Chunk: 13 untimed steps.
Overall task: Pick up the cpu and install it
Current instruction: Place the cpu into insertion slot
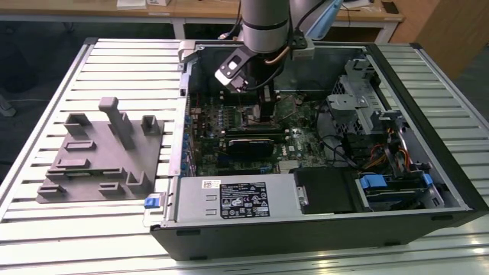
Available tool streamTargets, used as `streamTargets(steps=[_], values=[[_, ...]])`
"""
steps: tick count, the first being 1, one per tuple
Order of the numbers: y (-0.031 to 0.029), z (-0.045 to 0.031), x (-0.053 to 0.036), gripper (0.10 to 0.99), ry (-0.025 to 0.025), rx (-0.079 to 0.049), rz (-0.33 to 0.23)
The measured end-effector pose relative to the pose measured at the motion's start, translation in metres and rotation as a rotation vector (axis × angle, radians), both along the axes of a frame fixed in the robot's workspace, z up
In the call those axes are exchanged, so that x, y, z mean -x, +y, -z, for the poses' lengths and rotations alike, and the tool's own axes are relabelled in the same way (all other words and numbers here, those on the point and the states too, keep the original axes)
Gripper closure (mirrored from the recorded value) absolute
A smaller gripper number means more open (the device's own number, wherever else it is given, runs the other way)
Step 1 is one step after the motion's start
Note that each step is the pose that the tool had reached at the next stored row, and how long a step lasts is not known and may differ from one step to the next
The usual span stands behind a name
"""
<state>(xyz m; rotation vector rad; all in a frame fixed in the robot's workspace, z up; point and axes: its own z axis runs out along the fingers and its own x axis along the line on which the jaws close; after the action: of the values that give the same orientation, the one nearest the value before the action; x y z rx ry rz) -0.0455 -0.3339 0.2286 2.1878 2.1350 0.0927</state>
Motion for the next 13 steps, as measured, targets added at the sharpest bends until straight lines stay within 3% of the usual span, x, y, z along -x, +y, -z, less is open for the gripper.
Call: streamTargets(steps=[6, 13], values=[[0.0012, 0.0029, 0.0001, 0.545, -0.0022, 0.000, -0.004], [0.0071, 0.0050, 0.0016, 0.545, -0.0023, 0.000, -0.028]])
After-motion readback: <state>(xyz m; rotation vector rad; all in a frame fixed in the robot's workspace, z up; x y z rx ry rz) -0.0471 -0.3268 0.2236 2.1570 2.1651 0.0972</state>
